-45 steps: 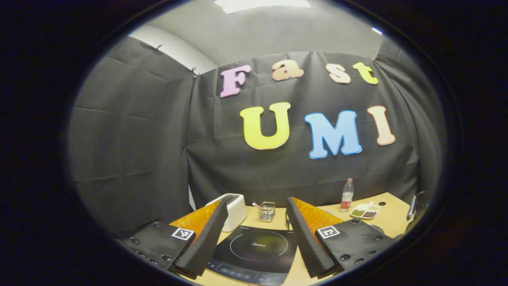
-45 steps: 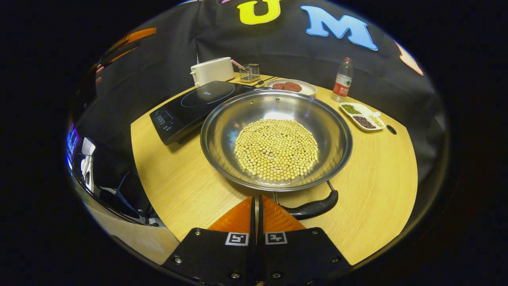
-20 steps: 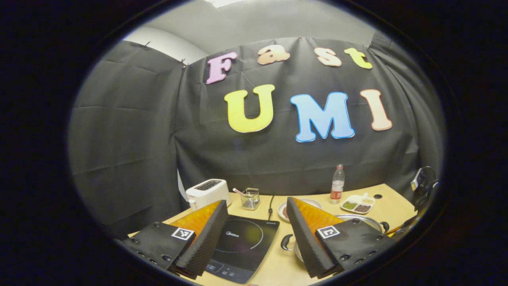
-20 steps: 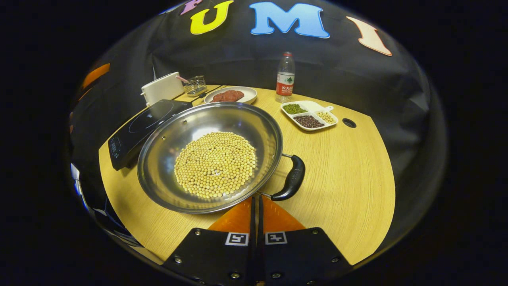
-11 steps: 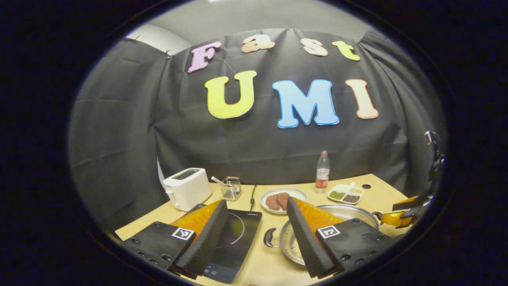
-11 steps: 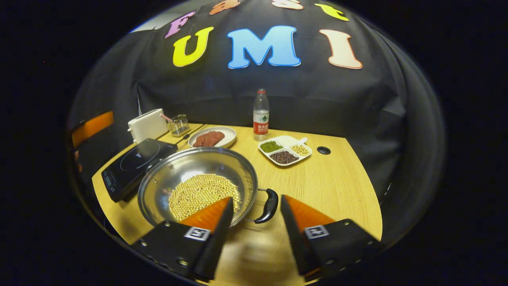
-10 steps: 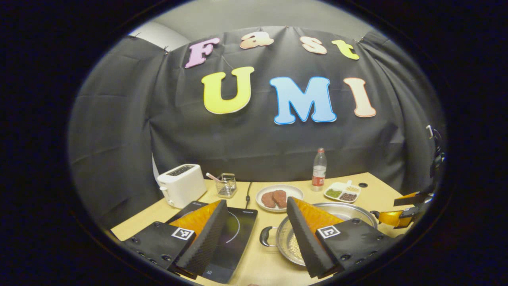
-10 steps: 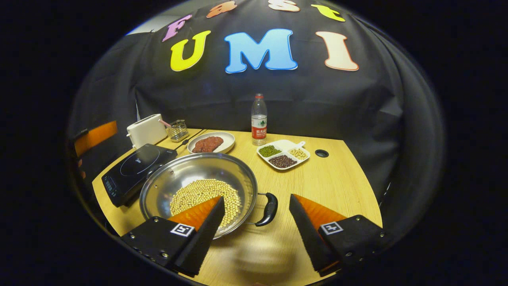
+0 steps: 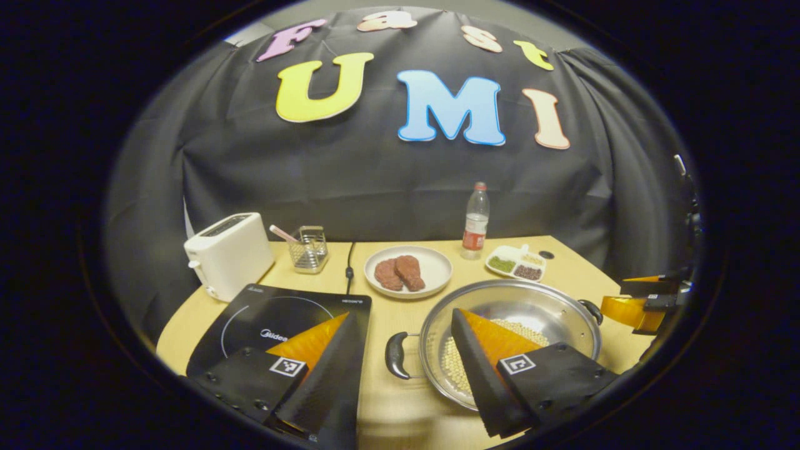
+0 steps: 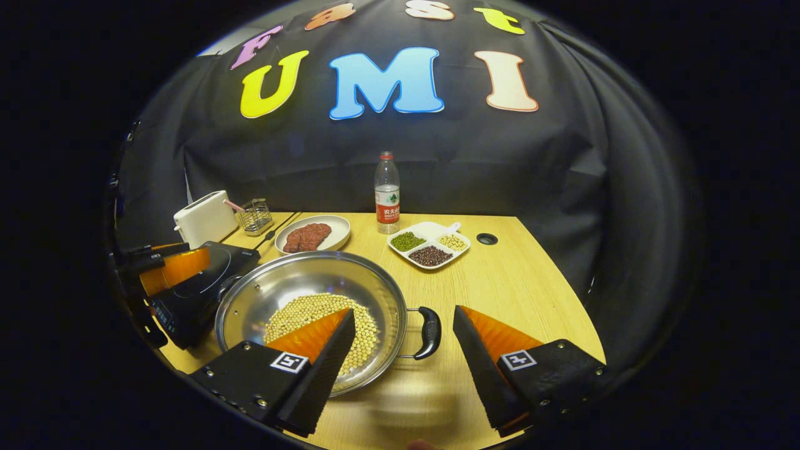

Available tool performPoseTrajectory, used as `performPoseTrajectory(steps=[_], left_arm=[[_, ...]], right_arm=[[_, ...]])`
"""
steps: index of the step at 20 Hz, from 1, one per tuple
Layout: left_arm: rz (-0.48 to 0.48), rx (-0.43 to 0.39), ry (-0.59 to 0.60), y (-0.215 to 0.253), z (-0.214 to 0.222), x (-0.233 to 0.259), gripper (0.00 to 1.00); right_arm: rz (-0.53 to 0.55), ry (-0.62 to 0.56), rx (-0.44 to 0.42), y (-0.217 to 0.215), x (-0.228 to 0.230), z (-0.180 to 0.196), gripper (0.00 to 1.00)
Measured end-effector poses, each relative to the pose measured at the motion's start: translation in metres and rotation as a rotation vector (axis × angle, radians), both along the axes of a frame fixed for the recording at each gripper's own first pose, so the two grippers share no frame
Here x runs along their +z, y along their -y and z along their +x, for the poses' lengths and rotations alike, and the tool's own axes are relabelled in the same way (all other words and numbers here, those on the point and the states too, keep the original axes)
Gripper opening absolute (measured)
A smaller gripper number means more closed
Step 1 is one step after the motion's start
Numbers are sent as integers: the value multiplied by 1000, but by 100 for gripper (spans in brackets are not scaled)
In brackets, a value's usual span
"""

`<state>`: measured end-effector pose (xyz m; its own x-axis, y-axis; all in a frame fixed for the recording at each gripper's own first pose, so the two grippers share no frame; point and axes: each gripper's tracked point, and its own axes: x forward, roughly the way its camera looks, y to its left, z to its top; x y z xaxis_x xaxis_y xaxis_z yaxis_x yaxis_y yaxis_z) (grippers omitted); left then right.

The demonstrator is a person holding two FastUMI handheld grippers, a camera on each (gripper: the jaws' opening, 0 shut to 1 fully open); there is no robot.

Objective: First push the handle of the pot to place it horizontally, then grasp the pot with both hands and set it on the induction cooktop.

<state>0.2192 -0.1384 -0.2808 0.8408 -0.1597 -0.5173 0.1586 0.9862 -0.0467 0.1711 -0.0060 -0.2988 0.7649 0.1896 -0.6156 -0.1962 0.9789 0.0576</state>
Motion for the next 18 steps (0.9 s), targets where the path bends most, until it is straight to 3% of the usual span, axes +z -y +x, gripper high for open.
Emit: performPoseTrajectory(steps=[8,16,17,18], left_arm=[[-28,-44,-178,7,15,-70,98],[-27,-40,-287,19,18,-108,100],[-29,-36,-293,19,18,-110,95],[-27,-30,-300,18,19,-113,96]], right_arm=[[-20,-84,-75,0,-34,9,96],[-23,-178,-119,1,-68,20,96],[-18,-188,-126,1,-72,22,96],[-17,-195,-135,2,-74,25,96]])
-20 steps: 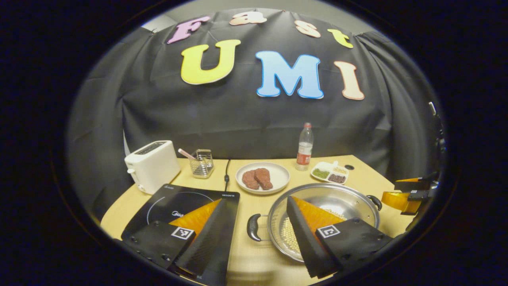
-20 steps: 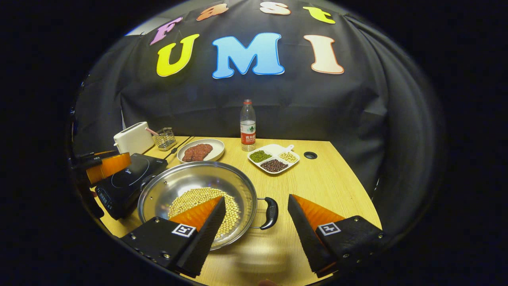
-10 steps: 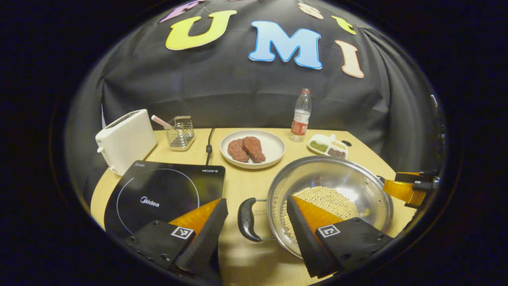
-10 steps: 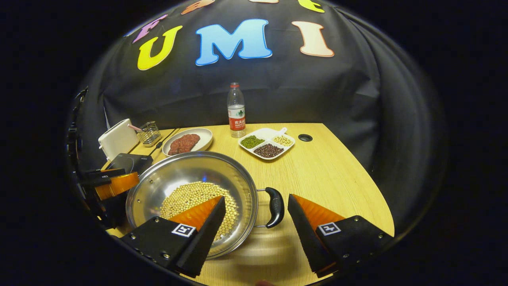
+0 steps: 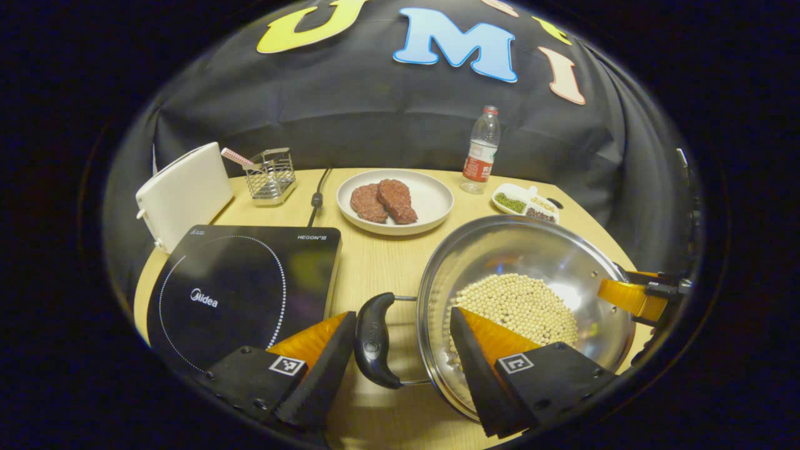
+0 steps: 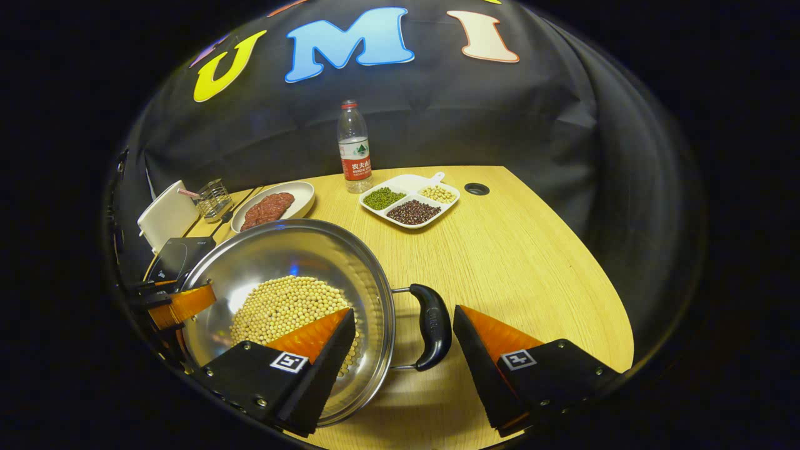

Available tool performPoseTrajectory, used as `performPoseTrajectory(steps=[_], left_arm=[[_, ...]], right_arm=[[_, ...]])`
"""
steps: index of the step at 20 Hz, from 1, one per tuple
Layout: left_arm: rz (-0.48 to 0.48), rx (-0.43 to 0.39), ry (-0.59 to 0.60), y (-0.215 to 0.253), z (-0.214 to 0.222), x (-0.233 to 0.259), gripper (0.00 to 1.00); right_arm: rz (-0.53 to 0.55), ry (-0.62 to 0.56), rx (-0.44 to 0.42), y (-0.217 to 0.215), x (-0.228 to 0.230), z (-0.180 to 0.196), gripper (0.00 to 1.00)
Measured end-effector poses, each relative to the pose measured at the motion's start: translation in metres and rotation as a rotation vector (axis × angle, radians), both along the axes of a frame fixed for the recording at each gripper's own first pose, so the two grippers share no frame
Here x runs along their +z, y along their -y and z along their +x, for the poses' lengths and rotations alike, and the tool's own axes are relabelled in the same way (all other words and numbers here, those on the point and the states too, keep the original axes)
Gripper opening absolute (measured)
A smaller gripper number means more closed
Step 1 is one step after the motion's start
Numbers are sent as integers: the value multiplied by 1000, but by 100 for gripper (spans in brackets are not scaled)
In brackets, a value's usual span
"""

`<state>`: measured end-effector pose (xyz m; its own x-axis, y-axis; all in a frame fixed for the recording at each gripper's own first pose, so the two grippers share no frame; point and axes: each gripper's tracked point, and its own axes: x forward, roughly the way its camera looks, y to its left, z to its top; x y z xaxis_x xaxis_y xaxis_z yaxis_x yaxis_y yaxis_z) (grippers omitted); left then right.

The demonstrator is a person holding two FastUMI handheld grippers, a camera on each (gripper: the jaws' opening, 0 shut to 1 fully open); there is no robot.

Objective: First push the handle of the pot to place it horizontally, then grasp the pot with both hands and set it on the induction cooktop.

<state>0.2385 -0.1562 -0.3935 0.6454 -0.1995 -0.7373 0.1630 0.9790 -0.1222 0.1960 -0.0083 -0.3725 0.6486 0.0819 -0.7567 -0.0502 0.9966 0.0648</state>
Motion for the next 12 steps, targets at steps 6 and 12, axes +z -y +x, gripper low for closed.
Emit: performPoseTrajectory(steps=[6,12], left_arm=[[-10,19,-22,-2,-1,-9,78],[-52,30,-20,0,2,-10,65]], right_arm=[[-24,-22,-12,6,-9,-3,63],[-46,-32,10,3,-8,-3,52]])
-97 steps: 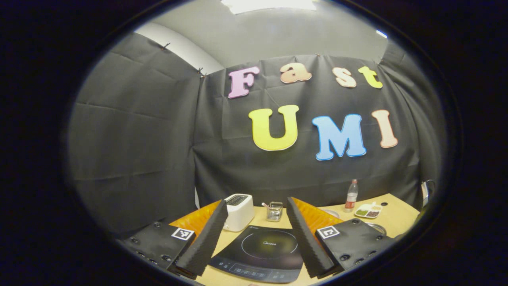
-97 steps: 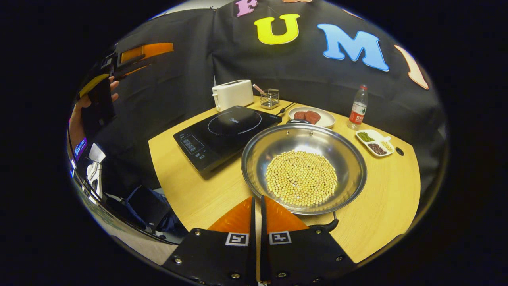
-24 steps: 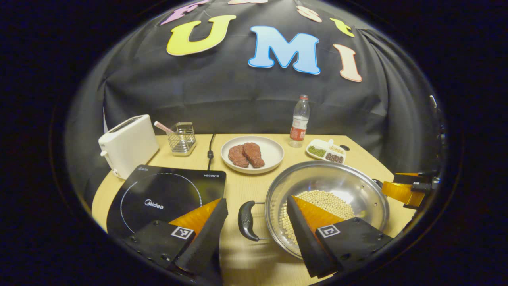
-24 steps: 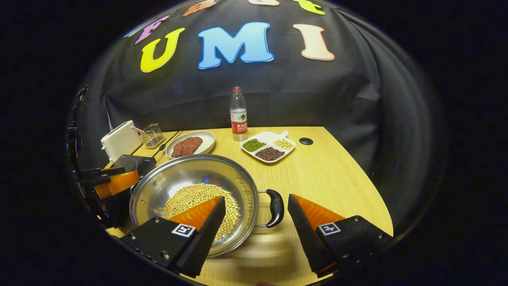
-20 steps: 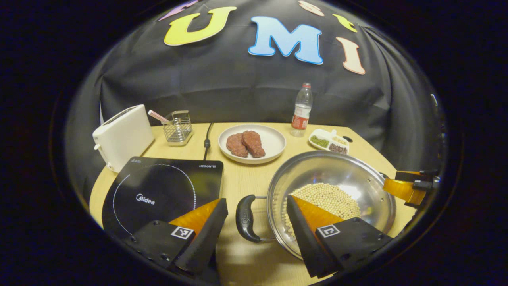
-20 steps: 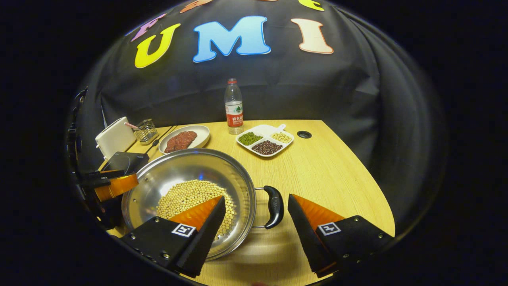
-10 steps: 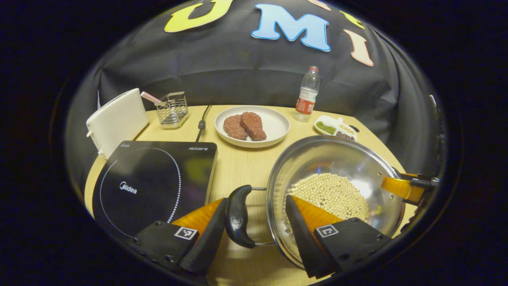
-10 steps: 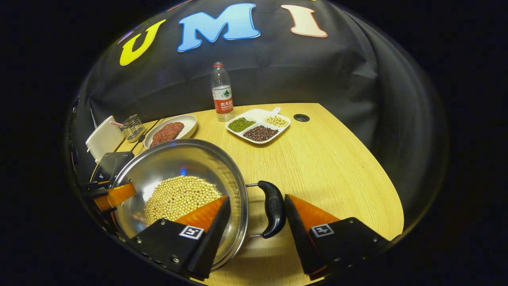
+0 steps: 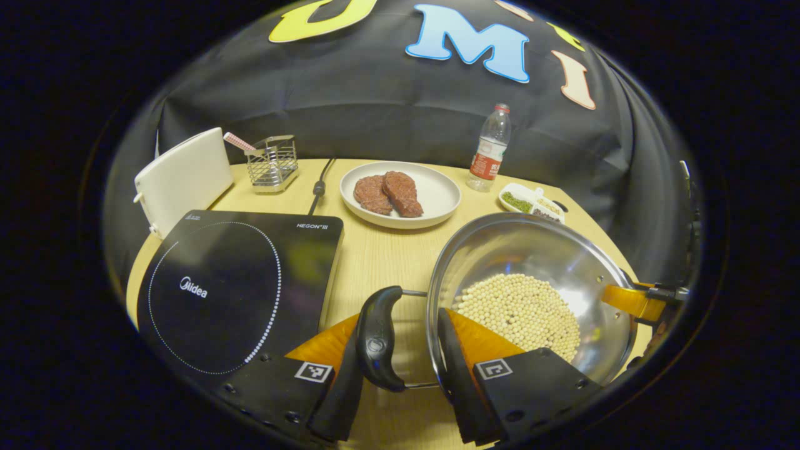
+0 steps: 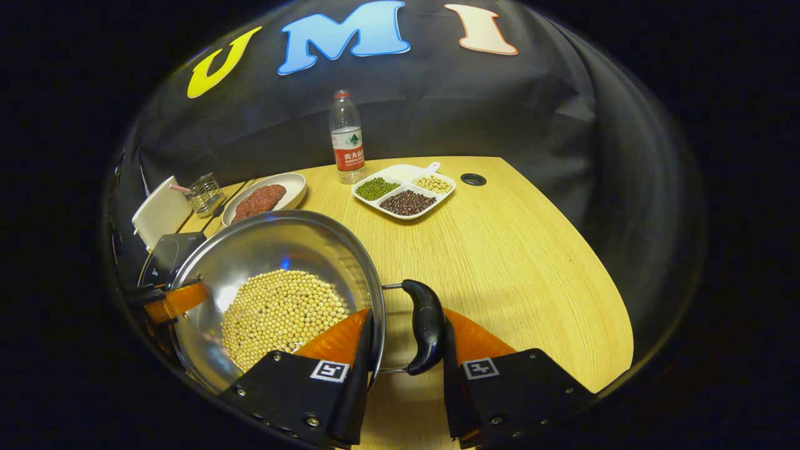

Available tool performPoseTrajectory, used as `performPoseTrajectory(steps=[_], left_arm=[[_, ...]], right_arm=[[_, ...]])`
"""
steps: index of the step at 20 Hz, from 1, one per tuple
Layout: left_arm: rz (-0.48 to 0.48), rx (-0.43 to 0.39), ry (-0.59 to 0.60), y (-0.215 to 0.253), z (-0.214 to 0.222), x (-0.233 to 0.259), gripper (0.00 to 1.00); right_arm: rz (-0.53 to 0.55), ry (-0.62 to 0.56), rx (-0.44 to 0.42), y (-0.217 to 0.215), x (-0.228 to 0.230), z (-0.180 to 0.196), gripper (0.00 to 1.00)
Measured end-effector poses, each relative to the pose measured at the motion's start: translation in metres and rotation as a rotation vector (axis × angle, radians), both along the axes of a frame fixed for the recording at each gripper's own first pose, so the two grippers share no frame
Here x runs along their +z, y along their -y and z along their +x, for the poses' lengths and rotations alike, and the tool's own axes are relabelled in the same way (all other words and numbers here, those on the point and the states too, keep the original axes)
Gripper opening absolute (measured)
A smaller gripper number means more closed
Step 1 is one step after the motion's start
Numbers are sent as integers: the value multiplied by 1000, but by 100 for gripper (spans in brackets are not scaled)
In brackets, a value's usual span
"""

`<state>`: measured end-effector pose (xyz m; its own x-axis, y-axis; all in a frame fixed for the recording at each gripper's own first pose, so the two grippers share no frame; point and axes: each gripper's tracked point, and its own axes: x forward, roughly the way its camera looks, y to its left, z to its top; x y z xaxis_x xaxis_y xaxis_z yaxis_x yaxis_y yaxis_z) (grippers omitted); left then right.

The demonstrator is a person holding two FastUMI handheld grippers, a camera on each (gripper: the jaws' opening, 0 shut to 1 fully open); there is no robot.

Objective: First push the handle of the pot to place it horizontally, then grasp the pot with both hands and set it on the induction cooktop.

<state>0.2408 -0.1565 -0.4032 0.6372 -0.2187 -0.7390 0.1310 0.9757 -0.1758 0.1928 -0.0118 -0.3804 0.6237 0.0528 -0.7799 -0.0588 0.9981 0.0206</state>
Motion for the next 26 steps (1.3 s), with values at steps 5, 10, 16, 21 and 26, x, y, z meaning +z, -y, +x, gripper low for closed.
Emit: performPoseTrajectory(steps=[5,10,16,21,26], left_arm=[[-20,-6,23,1,5,7,69],[-39,-3,68,1,8,36,69],[-36,18,105,-29,9,61,61],[-23,49,120,-70,7,73,68],[-9,72,136,-117,4,83,64]], right_arm=[[-10,-2,-17,0,7,-1,51],[-23,33,-21,0,39,-2,51],[-21,61,-8,-26,61,-4,51],[-2,70,15,-63,71,-8,51],[17,71,32,-106,74,-12,51]])
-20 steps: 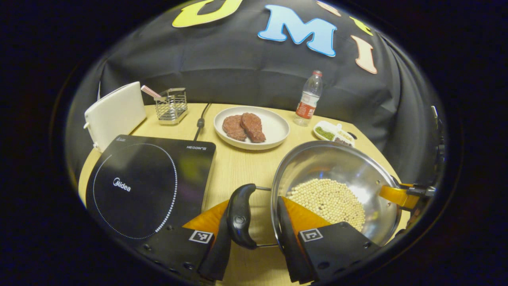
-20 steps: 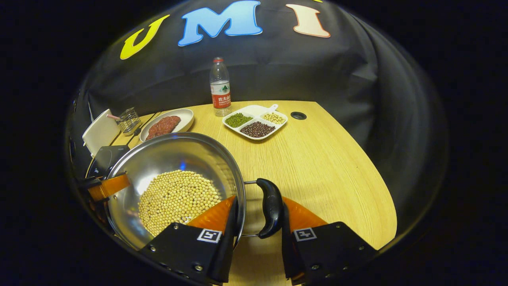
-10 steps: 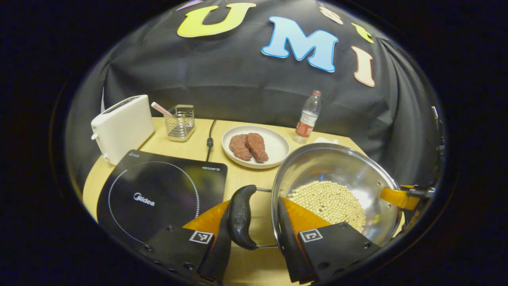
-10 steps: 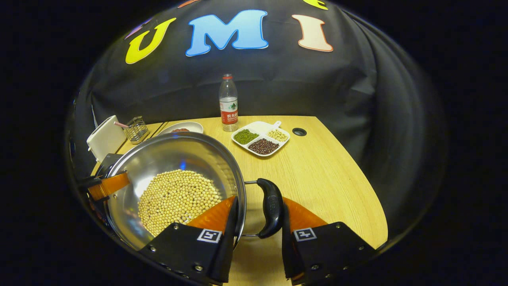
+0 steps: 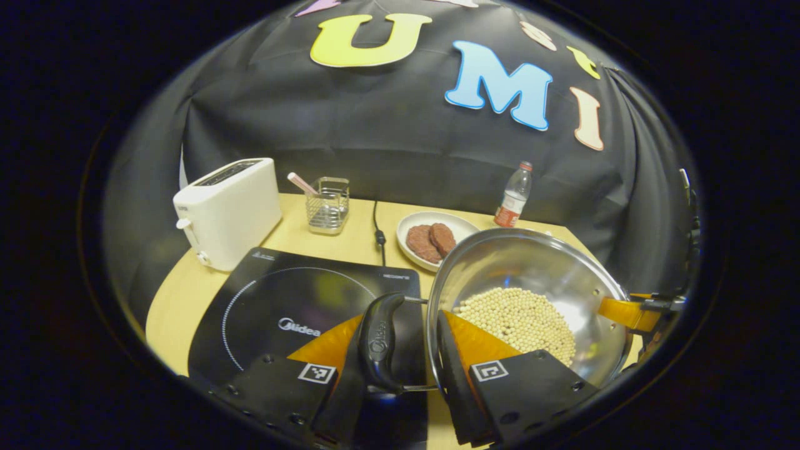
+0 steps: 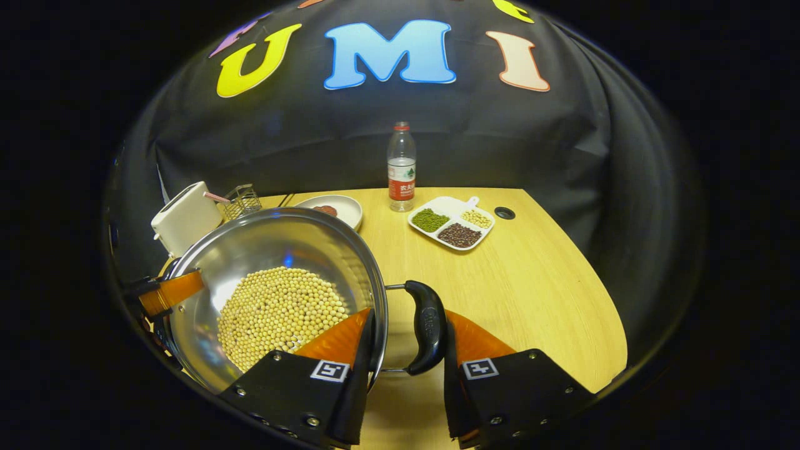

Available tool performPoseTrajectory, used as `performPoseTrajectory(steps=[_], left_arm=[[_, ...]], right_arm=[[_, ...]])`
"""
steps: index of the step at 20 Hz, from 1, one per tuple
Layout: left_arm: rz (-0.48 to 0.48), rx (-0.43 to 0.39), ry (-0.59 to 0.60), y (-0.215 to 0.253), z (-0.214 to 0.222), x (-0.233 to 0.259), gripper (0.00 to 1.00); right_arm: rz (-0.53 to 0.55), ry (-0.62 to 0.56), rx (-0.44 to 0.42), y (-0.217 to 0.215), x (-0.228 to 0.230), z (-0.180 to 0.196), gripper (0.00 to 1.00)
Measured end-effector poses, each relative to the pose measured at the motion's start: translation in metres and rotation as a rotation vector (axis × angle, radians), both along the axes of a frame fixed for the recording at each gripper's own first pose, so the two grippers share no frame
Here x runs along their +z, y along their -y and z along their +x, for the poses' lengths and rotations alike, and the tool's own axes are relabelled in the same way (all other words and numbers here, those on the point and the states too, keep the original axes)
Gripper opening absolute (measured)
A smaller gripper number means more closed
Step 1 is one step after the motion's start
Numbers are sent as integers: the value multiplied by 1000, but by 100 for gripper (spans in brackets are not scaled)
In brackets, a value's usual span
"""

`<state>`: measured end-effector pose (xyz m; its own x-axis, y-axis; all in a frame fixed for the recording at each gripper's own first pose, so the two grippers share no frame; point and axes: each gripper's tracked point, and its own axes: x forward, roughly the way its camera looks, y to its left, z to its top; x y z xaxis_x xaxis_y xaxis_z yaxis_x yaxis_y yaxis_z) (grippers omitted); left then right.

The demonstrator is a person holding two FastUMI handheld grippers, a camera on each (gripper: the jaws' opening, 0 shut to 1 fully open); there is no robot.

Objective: First push the handle of the pot to place it horizontally, then grasp the pot with both hands and set it on the induction cooktop.

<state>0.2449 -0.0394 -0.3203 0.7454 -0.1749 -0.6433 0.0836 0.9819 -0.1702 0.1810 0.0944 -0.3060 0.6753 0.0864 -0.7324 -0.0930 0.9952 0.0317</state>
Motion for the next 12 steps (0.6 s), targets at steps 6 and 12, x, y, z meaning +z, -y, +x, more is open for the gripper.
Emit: performPoseTrajectory(steps=[6,12], left_arm=[[6,15,4,-58,5,1,61],[11,17,14,-109,13,0,64]], right_arm=[[11,4,8,-51,2,-3,51],[23,11,5,-98,5,-5,51]])
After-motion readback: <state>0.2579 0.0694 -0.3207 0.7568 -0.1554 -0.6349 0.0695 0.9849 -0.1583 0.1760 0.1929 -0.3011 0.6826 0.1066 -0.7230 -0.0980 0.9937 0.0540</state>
